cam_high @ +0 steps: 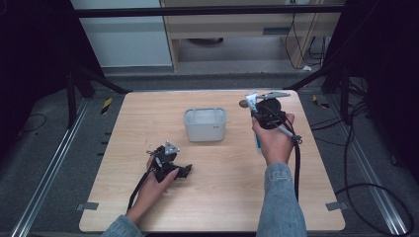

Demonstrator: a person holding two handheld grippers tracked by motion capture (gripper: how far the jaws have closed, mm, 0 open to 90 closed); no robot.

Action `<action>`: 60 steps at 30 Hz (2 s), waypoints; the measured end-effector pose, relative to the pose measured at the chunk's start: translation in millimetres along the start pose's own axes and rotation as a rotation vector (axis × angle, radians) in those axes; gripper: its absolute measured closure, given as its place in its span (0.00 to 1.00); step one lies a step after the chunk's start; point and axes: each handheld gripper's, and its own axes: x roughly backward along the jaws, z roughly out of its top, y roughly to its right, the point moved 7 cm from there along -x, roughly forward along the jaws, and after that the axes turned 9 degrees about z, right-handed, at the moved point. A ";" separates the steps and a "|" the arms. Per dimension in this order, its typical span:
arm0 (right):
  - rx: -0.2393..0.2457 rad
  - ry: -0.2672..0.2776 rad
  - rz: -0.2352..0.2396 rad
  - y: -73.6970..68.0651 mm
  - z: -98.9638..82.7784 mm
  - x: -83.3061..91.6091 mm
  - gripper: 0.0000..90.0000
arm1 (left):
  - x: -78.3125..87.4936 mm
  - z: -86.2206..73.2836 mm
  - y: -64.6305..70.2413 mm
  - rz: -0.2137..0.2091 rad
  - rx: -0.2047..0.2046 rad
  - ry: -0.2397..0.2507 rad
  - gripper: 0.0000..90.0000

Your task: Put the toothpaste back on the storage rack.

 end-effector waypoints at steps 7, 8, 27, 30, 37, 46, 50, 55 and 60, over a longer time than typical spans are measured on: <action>-0.007 0.030 -0.007 -4.7 8.7 -2.4 0.89 | 0.0 0.0 0.0 0.000 0.000 0.000 0.00; -0.008 0.037 -0.008 -4.4 10.3 -2.9 0.89 | 0.0 0.0 0.0 0.000 0.000 0.001 0.00; -0.051 0.146 -0.054 -5.2 37.9 -1.3 0.89 | 0.0 0.0 -0.1 0.000 -0.002 0.000 0.00; -0.052 0.169 -0.063 -6.5 46.6 1.1 0.89 | -0.1 0.0 -0.1 0.000 -0.002 0.000 0.00; -0.030 0.191 -0.064 -14.6 59.7 1.1 0.89 | 0.0 -0.1 -0.1 -0.001 -0.002 0.000 0.00; -0.034 0.211 -0.068 -14.7 65.4 1.7 0.89 | 0.0 -0.1 -0.1 -0.001 -0.002 0.000 0.00; -0.031 0.220 -0.068 -17.1 68.7 1.1 0.89 | 0.1 -0.1 -0.1 -0.001 -0.002 -0.001 0.00; -0.033 0.235 -0.073 -20.2 72.6 -2.6 0.89 | 0.0 -0.1 -0.1 -0.001 -0.002 0.000 0.00; -0.039 0.252 -0.060 -27.4 79.4 -9.3 0.89 | 0.1 -0.1 -0.1 -0.001 -0.002 -0.001 0.00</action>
